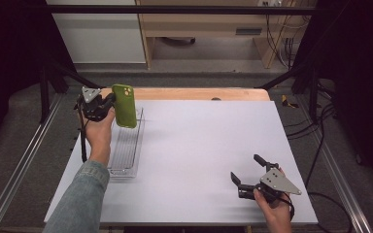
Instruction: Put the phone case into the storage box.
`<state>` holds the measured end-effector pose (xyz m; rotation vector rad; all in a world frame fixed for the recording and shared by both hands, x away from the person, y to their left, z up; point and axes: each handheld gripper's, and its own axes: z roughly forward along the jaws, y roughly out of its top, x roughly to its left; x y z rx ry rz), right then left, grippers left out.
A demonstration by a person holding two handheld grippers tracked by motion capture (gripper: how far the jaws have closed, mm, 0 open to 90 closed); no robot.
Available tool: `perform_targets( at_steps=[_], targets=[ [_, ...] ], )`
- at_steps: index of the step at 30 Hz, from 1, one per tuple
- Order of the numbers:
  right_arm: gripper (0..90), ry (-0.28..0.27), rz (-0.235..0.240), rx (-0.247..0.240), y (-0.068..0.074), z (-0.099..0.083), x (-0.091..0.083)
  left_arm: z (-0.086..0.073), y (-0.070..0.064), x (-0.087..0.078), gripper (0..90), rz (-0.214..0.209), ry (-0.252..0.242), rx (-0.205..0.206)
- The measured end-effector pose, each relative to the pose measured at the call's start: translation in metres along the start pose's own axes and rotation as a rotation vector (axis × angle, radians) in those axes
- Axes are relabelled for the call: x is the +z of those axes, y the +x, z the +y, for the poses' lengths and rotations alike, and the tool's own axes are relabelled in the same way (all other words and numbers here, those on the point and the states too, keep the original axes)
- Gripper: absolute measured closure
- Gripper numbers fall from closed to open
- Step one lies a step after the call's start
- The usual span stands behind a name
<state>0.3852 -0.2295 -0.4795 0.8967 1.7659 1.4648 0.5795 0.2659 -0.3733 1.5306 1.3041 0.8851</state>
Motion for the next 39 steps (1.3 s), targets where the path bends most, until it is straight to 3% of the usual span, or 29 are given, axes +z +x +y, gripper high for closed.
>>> perform_targets(
  at_steps=[12, 23, 39],
  targets=[
    [2.5, -0.004, 0.005, 0.003, 0.000, 0.000, -0.001, -0.003, -0.002, 0.008, 87.4, 0.022, 0.028, 0.003],
    [2.6, 0.001, 0.009, 0.001, 0.000, 0.000, 0.000, -0.007, 0.007, 0.022, 87.4, 0.061, 0.042, -0.029],
    [2.6, 0.000, 0.008, 0.004, 0.001, 0.000, 0.000, -0.007, 0.003, 0.024, 87.4, 0.054, 0.048, -0.014]
  ],
)
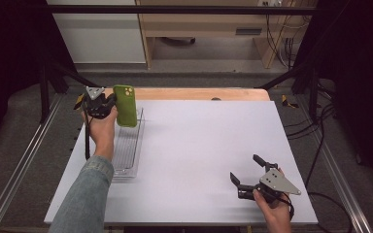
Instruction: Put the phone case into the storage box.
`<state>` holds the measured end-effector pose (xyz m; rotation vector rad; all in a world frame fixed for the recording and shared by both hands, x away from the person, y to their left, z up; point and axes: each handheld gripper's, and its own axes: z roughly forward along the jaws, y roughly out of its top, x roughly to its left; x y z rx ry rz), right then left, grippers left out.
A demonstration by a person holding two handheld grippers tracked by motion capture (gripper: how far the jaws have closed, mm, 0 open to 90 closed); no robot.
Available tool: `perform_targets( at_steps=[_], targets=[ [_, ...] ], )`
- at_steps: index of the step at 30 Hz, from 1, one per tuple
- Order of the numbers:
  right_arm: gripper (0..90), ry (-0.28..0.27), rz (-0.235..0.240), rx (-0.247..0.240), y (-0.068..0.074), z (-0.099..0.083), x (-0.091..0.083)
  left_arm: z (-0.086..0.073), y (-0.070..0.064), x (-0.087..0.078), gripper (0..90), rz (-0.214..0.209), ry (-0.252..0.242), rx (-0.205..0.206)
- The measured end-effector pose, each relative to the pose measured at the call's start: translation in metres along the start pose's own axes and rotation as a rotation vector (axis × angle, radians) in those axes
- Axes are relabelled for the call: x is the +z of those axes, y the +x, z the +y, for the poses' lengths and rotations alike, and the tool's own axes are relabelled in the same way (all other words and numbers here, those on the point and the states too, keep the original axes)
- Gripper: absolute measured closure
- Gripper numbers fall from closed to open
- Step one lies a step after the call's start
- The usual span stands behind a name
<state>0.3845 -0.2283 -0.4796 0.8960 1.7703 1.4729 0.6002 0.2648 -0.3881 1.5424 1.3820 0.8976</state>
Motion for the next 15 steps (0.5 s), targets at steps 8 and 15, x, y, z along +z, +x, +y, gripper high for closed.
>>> perform_targets(
  at_steps=[8, 15],
  targets=[
    [2.6, -0.004, 0.001, 0.006, 0.0002, 0.0002, 0.0002, 0.0020, -0.0036, 0.0006, 87.4, -0.013, 0.001, 0.016],
    [2.6, -0.003, 0.010, 0.007, 0.0026, -0.0002, 0.0023, 0.0033, -0.0021, -0.0012, 87.4, -0.005, 0.003, 0.030]
  ],
)
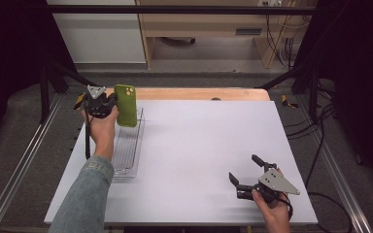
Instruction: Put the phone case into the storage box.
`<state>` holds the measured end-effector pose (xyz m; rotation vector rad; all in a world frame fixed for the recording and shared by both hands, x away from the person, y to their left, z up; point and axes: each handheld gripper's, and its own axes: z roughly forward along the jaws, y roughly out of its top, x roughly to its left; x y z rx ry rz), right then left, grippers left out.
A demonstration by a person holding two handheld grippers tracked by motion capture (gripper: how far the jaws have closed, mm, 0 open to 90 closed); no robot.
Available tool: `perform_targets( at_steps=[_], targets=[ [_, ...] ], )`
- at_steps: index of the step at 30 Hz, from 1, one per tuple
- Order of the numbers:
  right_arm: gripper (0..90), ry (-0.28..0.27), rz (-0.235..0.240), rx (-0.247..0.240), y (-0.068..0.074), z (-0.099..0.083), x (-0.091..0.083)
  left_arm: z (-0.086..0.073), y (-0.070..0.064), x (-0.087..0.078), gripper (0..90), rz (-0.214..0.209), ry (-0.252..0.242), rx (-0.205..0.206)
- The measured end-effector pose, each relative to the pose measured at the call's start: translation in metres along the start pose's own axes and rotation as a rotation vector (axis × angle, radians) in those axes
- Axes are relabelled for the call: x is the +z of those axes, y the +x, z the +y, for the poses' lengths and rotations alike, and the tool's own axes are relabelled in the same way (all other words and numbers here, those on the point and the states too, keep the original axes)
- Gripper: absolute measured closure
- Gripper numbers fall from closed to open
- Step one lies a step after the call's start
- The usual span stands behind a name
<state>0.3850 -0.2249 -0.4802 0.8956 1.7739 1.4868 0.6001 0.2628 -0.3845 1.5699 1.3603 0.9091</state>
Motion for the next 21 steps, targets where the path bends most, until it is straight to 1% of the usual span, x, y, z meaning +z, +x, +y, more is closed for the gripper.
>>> perform_targets(
  at_steps=[8, 9, 14, 21],
  targets=[
    [2.7, -0.004, -0.002, 0.006, -0.0007, -0.0001, -0.0016, -0.0003, 0.0012, 0.0016, 87.4, 0.002, 0.003, -0.014],
    [2.7, -0.004, -0.002, 0.006, -0.0009, -0.0001, -0.0014, -0.0001, 0.0011, 0.0016, 87.4, -0.002, 0.004, -0.017],
    [2.7, -0.004, 0.003, 0.005, 0.0009, 0.0004, -0.0001, -0.0001, 0.0019, 0.0023, 87.3, -0.006, 0.016, -0.012],
    [2.7, -0.001, 0.007, 0.004, 0.0025, 0.0000, 0.0009, -0.0008, 0.0033, 0.0044, 87.4, 0.012, 0.033, -0.012]
  ],
)
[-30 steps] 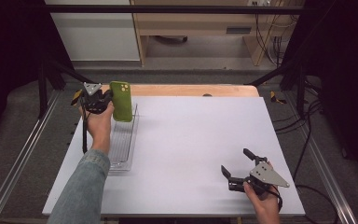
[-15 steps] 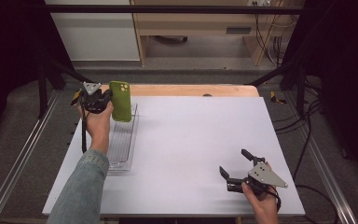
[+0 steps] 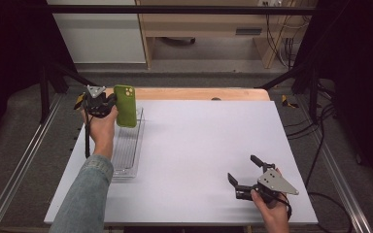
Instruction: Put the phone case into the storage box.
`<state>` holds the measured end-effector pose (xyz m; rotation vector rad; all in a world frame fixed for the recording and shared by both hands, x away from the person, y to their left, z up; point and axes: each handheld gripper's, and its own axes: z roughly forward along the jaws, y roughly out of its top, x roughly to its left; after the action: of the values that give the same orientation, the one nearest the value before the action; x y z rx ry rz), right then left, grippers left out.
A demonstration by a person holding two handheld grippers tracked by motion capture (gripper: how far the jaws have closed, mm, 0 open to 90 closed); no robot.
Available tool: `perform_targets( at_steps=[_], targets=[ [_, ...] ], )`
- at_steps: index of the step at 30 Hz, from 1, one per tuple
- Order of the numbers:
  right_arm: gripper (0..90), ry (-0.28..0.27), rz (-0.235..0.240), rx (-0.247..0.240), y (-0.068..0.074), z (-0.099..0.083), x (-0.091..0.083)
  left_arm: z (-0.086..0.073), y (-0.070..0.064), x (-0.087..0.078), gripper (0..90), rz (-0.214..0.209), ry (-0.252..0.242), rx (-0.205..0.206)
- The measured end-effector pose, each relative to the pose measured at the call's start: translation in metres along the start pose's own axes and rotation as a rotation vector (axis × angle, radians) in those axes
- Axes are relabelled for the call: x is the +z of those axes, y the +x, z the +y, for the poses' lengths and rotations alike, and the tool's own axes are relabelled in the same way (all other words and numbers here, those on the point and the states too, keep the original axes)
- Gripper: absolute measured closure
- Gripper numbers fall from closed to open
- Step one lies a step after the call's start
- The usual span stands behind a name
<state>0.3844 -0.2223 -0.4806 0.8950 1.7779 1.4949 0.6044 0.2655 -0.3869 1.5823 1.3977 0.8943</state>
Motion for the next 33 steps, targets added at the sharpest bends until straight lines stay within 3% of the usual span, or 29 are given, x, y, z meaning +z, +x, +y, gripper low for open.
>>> perform_targets(
  at_steps=[33],
  targets=[
    [2.7, -0.001, 0.011, 0.013, -0.002, -0.001, 0.000, -0.006, 0.000, 0.014, 87.2, 0.007, 0.071, 0.022]
  ],
)
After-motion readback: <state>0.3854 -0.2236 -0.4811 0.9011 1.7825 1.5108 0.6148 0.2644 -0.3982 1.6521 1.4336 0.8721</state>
